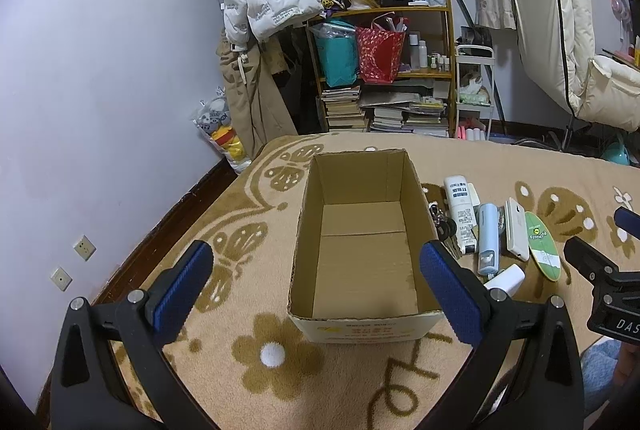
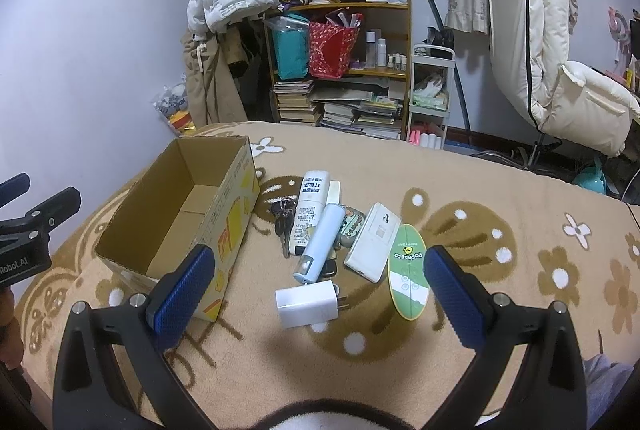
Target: Organize rigid objects
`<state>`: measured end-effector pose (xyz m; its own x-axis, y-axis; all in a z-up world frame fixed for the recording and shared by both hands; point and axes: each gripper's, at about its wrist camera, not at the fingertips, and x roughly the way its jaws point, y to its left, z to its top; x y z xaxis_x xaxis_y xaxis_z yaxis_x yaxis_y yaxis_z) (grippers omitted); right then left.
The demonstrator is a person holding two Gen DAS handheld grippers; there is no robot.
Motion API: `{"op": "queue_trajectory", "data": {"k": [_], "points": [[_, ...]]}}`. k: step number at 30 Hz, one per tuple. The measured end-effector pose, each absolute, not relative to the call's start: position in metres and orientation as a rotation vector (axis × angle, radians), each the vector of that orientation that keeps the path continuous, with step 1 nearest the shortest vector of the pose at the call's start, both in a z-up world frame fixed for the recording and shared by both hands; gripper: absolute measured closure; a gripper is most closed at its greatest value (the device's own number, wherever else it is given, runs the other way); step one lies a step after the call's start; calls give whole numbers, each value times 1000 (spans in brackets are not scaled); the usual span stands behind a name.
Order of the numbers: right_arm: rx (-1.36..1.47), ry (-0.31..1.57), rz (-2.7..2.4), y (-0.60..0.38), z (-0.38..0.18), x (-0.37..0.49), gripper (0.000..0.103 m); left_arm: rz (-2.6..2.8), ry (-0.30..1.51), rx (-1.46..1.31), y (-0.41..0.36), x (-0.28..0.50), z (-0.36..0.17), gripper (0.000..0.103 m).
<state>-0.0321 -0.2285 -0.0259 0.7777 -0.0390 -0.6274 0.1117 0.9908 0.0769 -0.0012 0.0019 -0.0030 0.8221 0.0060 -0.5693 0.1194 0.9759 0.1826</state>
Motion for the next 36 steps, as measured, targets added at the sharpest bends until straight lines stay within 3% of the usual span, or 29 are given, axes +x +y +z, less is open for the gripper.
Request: {"op": "queue_trajectory", "data": {"k": [36], "points": [[101,685,-80,-225,-30,-30,0,-54,602,216,3,-8,-6,1]]}}
